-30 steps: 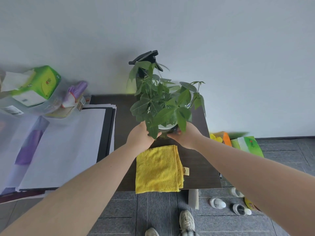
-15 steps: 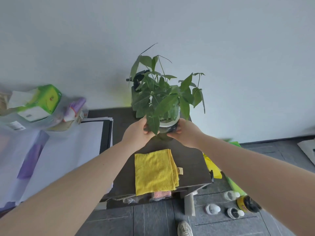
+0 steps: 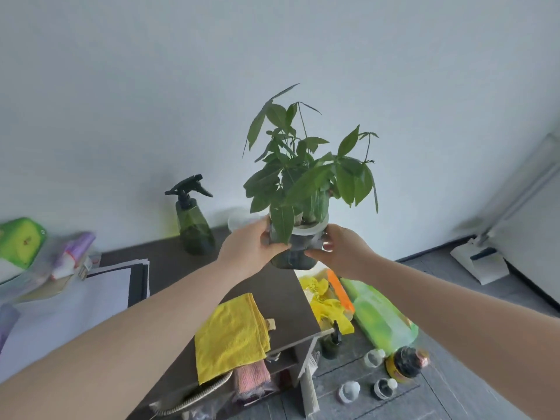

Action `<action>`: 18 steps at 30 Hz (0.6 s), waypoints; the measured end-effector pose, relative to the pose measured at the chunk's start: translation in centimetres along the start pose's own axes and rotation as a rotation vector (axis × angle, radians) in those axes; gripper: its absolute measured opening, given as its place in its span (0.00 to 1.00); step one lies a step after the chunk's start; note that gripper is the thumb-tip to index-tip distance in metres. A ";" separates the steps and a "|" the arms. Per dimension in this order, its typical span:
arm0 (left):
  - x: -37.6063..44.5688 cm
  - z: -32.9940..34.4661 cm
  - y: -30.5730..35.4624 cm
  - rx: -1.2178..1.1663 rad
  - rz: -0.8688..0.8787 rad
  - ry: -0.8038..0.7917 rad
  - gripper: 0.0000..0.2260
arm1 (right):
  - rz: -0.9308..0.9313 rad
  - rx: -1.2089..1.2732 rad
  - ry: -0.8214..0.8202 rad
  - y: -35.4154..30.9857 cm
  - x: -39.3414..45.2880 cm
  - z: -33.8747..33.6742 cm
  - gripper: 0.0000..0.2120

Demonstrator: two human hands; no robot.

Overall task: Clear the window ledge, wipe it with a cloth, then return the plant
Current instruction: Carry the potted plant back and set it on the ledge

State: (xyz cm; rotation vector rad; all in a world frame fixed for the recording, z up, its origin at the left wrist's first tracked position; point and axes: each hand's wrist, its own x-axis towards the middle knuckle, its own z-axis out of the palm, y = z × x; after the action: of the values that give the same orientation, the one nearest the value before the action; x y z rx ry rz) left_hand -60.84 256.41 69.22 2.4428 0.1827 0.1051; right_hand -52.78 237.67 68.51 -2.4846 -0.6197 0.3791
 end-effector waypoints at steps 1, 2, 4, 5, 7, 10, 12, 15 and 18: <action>0.3 -0.1 1.0 0.012 0.004 0.005 0.08 | -0.004 0.008 0.016 0.2 -0.3 -1.0 0.20; 0.7 -0.2 2.3 0.022 0.011 0.009 0.10 | -0.010 0.016 0.032 0.6 -0.6 -2.1 0.19; 1.2 0.0 5.0 0.048 0.031 0.025 0.15 | -0.016 0.035 0.061 1.6 -1.5 -4.2 0.18; 1.5 0.4 6.5 0.061 0.048 0.036 0.15 | -0.014 0.041 0.070 2.4 -2.0 -5.4 0.17; 1.9 1.5 9.7 0.084 0.076 0.039 0.14 | -0.003 0.060 0.082 4.3 -3.5 -8.0 0.17; 2.6 4.3 15.2 0.119 0.134 0.001 0.10 | 0.038 0.106 0.128 8.6 -6.4 -11.8 0.17; 3.0 6.5 19.3 0.136 0.173 -0.028 0.09 | 0.081 0.137 0.159 12.0 -8.8 -14.5 0.16; 3.3 10.3 26.3 0.148 0.244 -0.063 0.12 | 0.150 0.184 0.210 17.5 -12.9 -18.9 0.16; 3.2 14.6 33.5 0.122 0.318 -0.079 0.14 | 0.200 0.200 0.274 22.6 -17.6 -24.0 0.18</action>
State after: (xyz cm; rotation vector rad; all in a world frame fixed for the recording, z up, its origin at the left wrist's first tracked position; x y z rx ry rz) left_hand -52.34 222.22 79.50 2.5749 -0.2424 0.1402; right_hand -50.71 201.45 77.48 -2.3540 -0.2122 0.1591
